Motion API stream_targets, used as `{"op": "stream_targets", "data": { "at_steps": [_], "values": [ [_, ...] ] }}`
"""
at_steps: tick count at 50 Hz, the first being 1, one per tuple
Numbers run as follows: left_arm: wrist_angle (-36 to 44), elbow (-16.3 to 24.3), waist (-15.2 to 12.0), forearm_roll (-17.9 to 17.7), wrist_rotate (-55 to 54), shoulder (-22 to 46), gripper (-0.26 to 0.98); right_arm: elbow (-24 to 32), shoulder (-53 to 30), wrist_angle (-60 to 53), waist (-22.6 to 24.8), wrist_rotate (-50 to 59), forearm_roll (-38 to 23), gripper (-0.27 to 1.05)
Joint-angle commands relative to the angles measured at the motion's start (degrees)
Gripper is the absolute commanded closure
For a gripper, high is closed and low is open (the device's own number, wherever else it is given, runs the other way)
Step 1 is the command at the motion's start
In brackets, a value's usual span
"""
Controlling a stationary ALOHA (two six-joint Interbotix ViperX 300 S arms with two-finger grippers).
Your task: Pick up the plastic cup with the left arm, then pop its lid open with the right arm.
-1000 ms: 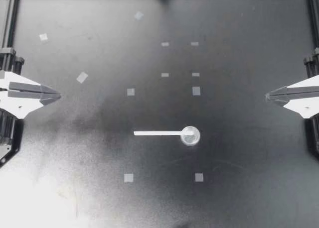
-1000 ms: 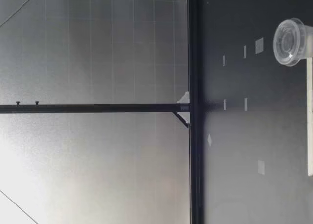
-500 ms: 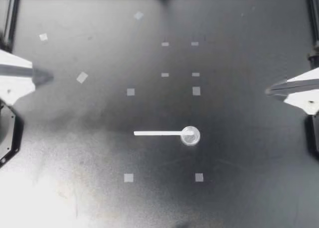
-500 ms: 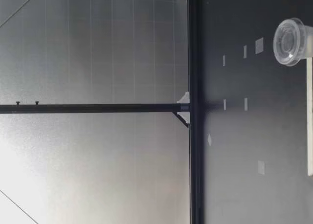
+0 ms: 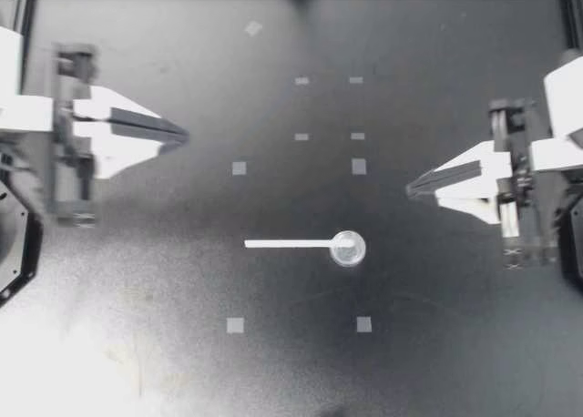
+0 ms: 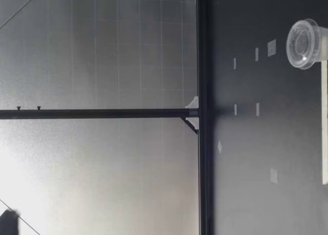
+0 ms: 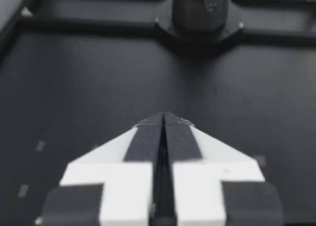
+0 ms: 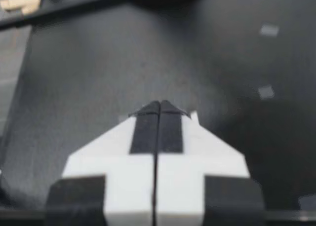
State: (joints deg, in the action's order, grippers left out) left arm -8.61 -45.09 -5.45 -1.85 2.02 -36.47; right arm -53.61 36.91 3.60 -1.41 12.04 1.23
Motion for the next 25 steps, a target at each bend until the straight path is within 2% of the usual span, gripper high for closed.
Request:
{"op": "stream_targets", "data": {
  "at_steps": [1, 9, 12, 18, 25],
  "values": [
    [1.58, 1.85, -0.09, 0.00, 0.18, 2.64, 0.69, 0.44, -1.76, -0.35, -0.18, 0.70, 0.18, 0.81],
    [5.63, 0.62, 0.97, -0.09, -0.18, 7.56, 0.48, 0.26, -6.77, -1.32, -0.18, 2.90, 0.18, 0.81],
    [6.86, 0.53, 1.41, -0.18, -0.53, 9.76, 0.34, 0.35, -8.96, -1.93, -0.18, 3.52, 0.18, 0.81],
    [8.53, 0.79, 1.49, -0.44, -1.85, 13.89, 0.13, 0.44, -13.10, -3.25, 0.09, 3.78, 0.18, 0.81],
    [10.63, 0.53, 1.67, -0.44, -3.34, 18.72, 0.13, 0.53, -17.14, -4.31, 1.05, 3.78, 0.18, 0.81]
  ]
}}
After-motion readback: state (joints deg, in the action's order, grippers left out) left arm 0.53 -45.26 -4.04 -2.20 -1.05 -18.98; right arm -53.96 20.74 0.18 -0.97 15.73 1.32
